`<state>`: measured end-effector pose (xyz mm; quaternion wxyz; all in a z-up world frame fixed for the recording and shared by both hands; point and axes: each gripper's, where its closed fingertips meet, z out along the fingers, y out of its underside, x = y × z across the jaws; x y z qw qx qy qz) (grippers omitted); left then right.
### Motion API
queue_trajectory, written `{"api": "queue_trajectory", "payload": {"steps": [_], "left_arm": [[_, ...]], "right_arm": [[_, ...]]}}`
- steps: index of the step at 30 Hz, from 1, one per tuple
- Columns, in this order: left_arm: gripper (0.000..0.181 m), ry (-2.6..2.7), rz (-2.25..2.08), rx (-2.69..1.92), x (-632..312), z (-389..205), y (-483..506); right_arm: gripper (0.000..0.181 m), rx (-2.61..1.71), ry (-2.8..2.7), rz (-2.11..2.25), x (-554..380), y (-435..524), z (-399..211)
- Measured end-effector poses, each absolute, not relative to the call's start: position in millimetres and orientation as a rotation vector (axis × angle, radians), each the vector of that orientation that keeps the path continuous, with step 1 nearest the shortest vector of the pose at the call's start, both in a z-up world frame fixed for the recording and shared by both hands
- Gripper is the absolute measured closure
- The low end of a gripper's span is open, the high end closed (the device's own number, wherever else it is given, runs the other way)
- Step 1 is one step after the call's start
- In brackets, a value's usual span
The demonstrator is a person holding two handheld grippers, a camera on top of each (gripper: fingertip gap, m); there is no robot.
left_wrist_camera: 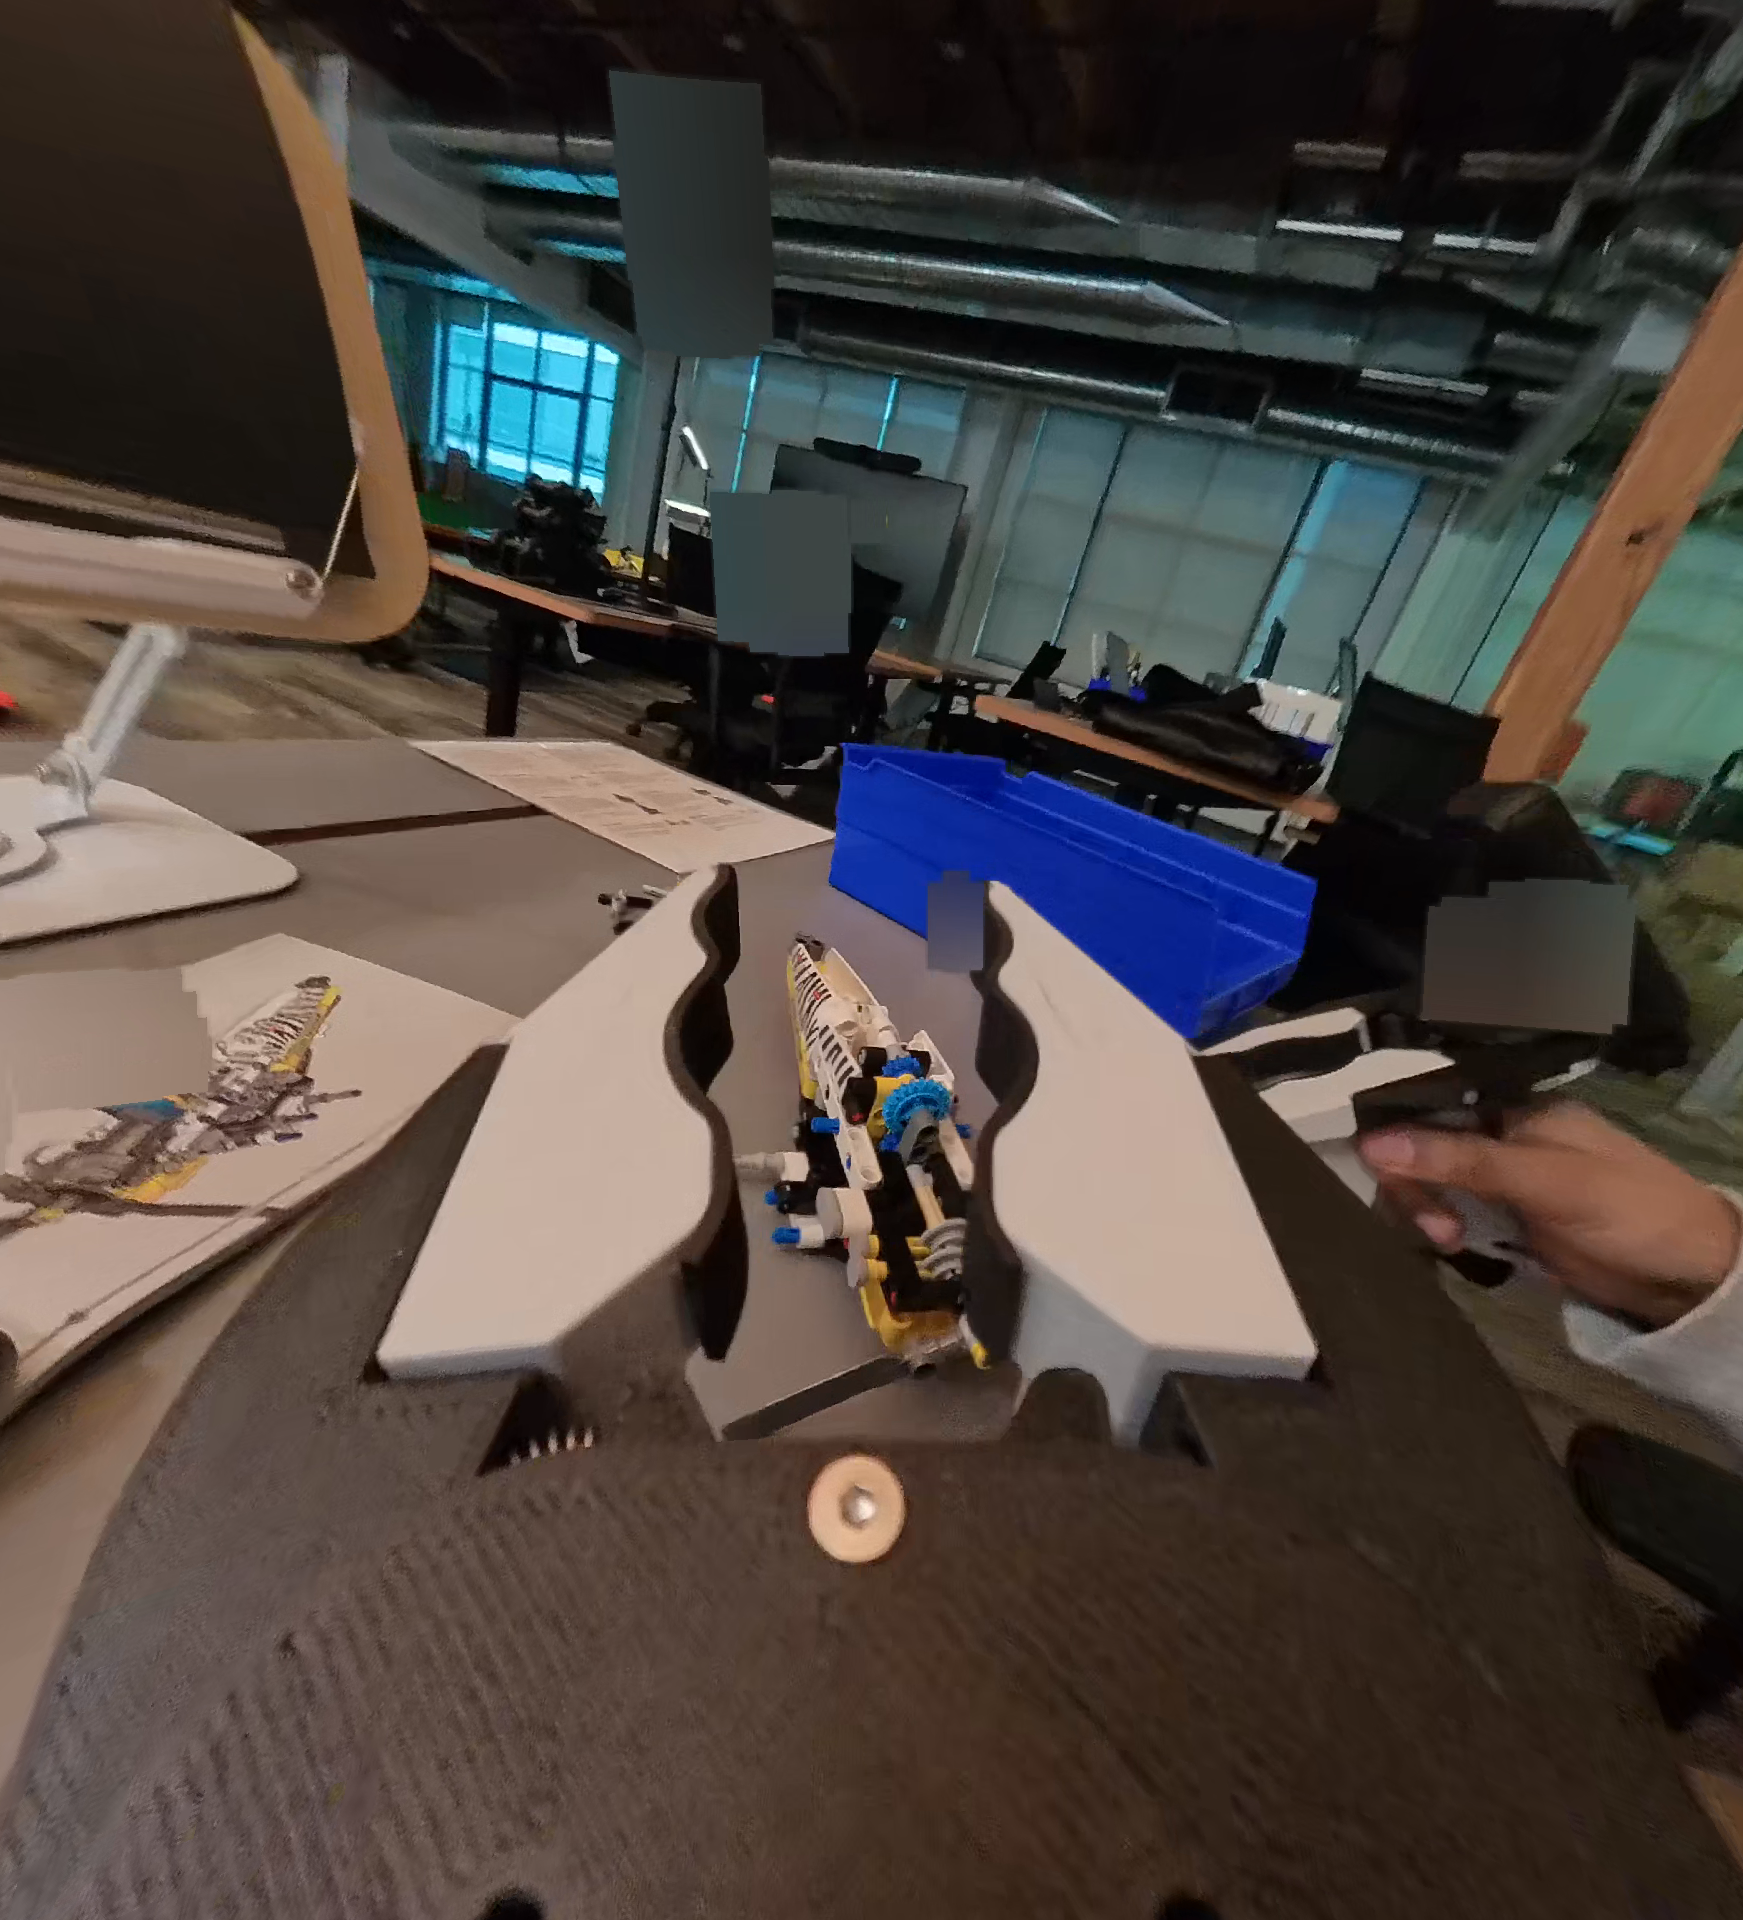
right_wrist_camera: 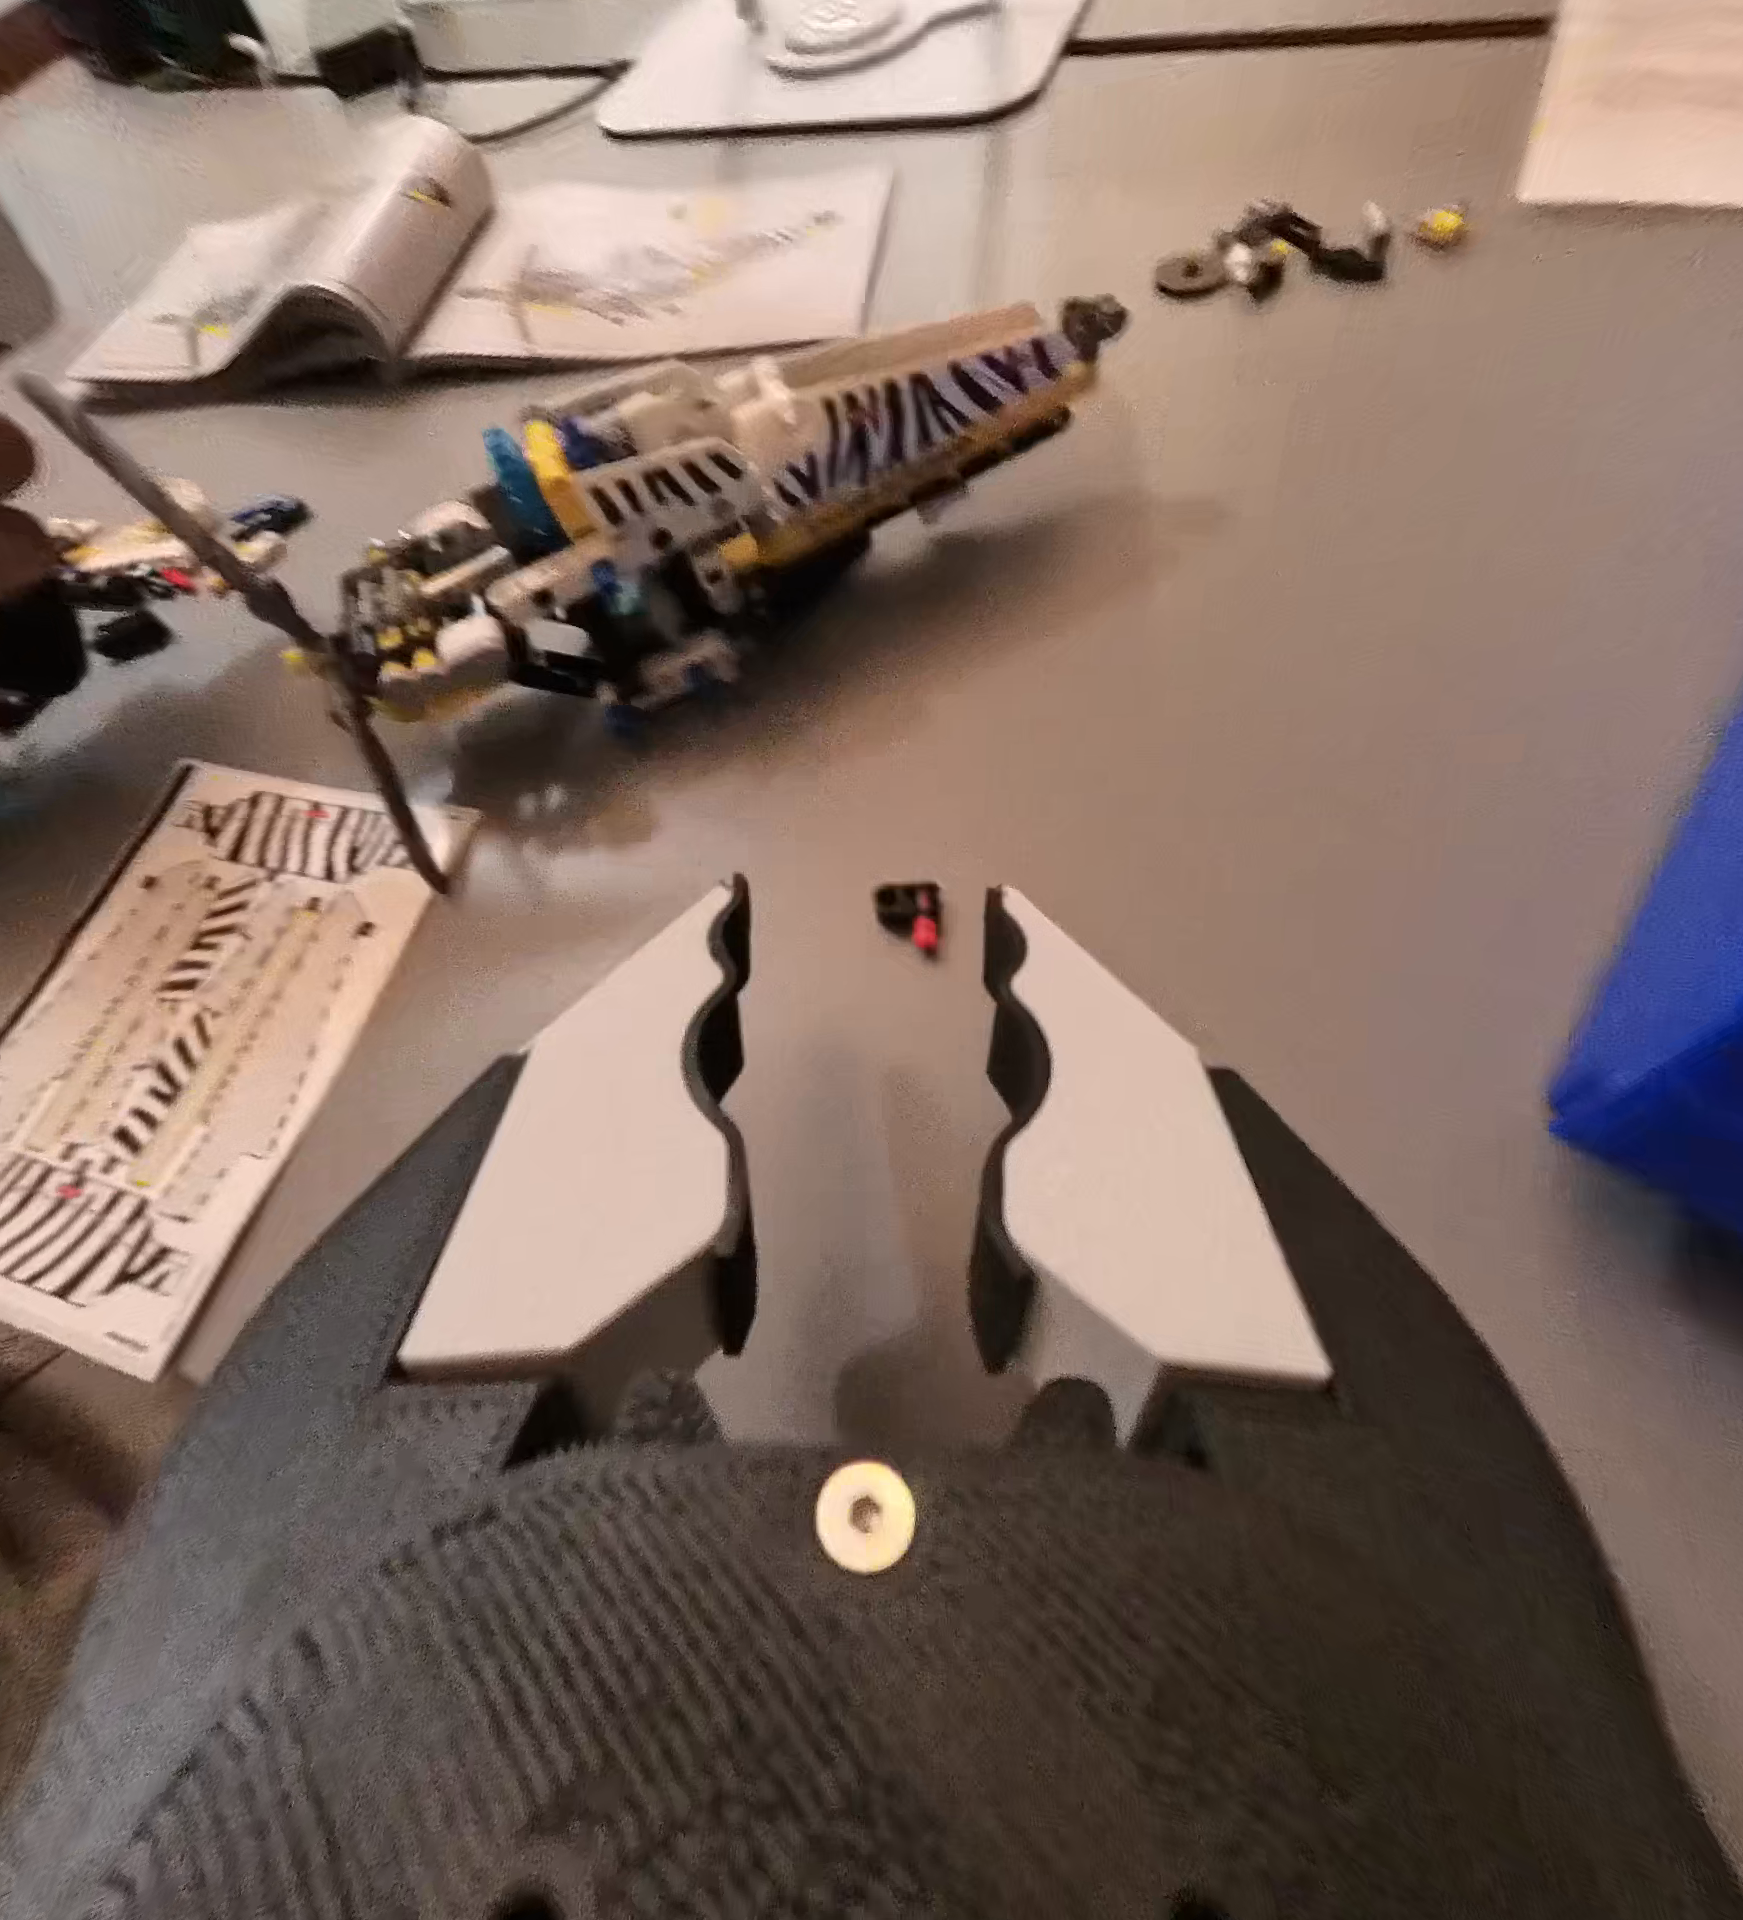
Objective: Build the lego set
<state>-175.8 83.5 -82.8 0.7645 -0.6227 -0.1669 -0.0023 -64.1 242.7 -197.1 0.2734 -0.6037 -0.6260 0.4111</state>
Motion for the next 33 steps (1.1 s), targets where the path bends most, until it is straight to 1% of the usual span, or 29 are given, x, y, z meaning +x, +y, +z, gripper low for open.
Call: {"api": "queue_trajectory", "payload": {"steps": [4, 8, 9, 11, 12, 15, 17, 20, 21, 22, 23, 24, 26, 30, 31, 33], "left_arm": [[0.142, -0.278, 0.086, -1.362, -163.2, -79.1, 86.9], [0.141, -0.234, -0.024, -1.363, -144.4, -78.4, 94.2], [0.141, -0.23, -0.037, -1.354, -142.5, -77.3, 94.3], [0.142, -0.228, -0.035, -1.339, -142.3, -75.3, 92.2], [0.143, -0.231, -0.03, -1.334, -143.3, -74.7, 90.9], [0.144, -0.236, -0.026, -1.315, -144.9, -72.6, 88.2], [0.144, -0.224, -0.026, -1.32, -142.9, -73.0, 88.8], [0.145, -0.153, -0.023, -1.341, -130.8, -73.6, 92.9], [0.148, -0.103, -0.032, -1.354, -121.9, -74.3, 95.5], [0.156, -0.037, -0.054, -1.377, -109.4, -76.6, 98.7], [0.172, 0.048, -0.098, -1.404, -92.5, -80.3, 101.7], [0.179, 0.121, -0.154, -1.428, -75.7, -83.8, 104.3], [0.173, 0.193, -0.188, -1.509, -57.1, -91.0, 110.7], [0.149, 0.286, -0.209, -1.658, -39.7, -105.3, 114.5], [0.146, 0.302, -0.225, -1.666, -36.0, -106.6, 113.6], [0.145, 0.333, -0.251, -1.667, -28.3, -108.0, 112.5]], "right_arm": [[0.138, -1.665, -1.719, 1.039, -62.4, 244.7, -210.2], [0.142, -1.677, -1.783, 0.878, -69.0, 249.2, -224.2], [0.145, -1.674, -1.789, 0.848, -71.3, 250.7, -226.1], [0.163, -1.65, -1.806, 0.816, -75.2, 251.4, -226.8], [0.175, -1.639, -1.826, 0.83, -76.9, 248.2, -226.8], [0.177, -1.612, -1.849, 0.835, -80.8, 244.6, -226.2], [0.177, -1.571, -1.865, 0.926, -82.3, 230.6, -218.6], [0.177, -1.465, -1.865, 1.227, -82.6, 194.3, -188.0], [0.177, -1.432, -1.865, 1.33, -81.4, 183.3, -176.6], [0.178, -1.41, -1.866, 1.426, -79.9, 173.9, -166.5], [0.177, -1.393, -1.882, 1.522, -77.3, 164.1, -158.0], [0.178, -1.378, -1.914, 1.625, -73.3, 153.2, -150.9], [0.178, -1.362, -1.974, 1.829, -64.5, 134.9, -138.7], [0.177, -1.388, -2.062, 2.116, -52.2, 119.8, -122.9], [0.178, -1.409, -2.091, 2.174, -49.8, 117.9, -120.7], [0.178, -1.449, -2.191, 2.294, -41.7, 111.9, -117.7]]}}
